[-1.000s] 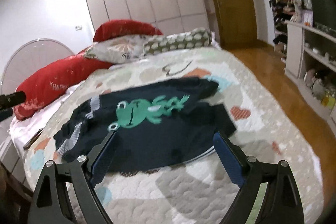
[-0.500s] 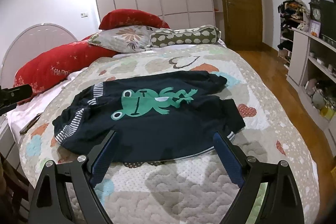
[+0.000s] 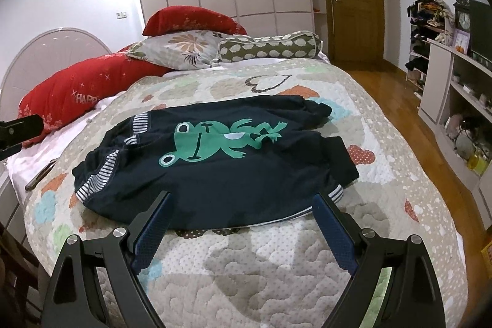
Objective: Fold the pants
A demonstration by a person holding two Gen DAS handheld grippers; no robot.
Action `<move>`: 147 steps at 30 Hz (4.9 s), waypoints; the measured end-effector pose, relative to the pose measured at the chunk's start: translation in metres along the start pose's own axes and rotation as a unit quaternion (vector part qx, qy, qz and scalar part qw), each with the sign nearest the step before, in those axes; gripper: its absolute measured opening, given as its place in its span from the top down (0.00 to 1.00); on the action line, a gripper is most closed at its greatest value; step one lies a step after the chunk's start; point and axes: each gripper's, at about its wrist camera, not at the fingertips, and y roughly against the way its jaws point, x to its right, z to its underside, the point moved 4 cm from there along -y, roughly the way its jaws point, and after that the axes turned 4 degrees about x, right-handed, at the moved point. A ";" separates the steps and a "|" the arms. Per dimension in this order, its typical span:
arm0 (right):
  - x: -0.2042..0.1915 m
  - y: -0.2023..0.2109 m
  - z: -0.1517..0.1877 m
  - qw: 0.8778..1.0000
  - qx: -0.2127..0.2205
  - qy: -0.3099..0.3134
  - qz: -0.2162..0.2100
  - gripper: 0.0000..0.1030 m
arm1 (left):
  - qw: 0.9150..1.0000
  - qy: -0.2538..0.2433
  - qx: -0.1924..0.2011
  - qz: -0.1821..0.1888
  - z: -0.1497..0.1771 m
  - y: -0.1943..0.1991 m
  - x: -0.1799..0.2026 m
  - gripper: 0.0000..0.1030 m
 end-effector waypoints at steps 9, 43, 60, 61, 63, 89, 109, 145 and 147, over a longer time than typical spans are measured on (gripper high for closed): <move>0.003 0.004 -0.003 1.000 0.017 -0.007 0.000 0.09 | 1.000 0.001 -0.007 0.007 0.001 -0.002 0.001 0.00; 0.028 -0.124 -0.143 0.979 -0.110 0.165 -0.038 0.02 | 0.966 -0.167 -0.182 0.077 -0.065 -0.184 0.000 0.00; 0.016 -0.319 -0.128 0.939 -0.255 0.218 -0.080 0.20 | 0.931 -0.159 -0.302 0.127 -0.040 -0.341 0.004 0.17; 0.014 -0.318 -0.126 0.939 -0.250 0.222 -0.087 0.25 | 0.932 -0.173 -0.296 0.121 -0.039 -0.340 0.006 0.26; 0.010 -0.312 -0.127 0.939 -0.241 0.217 -0.112 0.58 | 0.932 -0.181 -0.286 0.132 -0.043 -0.331 0.010 0.73; -0.027 -0.106 -0.060 0.963 -0.145 0.187 -0.129 0.95 | 0.982 -0.129 -0.112 0.080 0.011 -0.118 -0.022 0.87; 0.016 -0.041 0.011 0.992 -0.090 0.056 -0.064 0.50 | 0.970 0.147 -0.162 0.105 0.032 -0.116 -0.121 0.25; 0.095 -0.044 -0.038 0.982 -0.043 -0.160 -0.087 0.40 | 0.966 0.227 -0.118 0.046 0.048 -0.045 -0.139 0.64; 0.086 -0.052 -0.034 0.979 -0.070 -0.166 -0.093 0.41 | 0.965 0.222 -0.126 0.054 0.050 -0.048 -0.132 0.64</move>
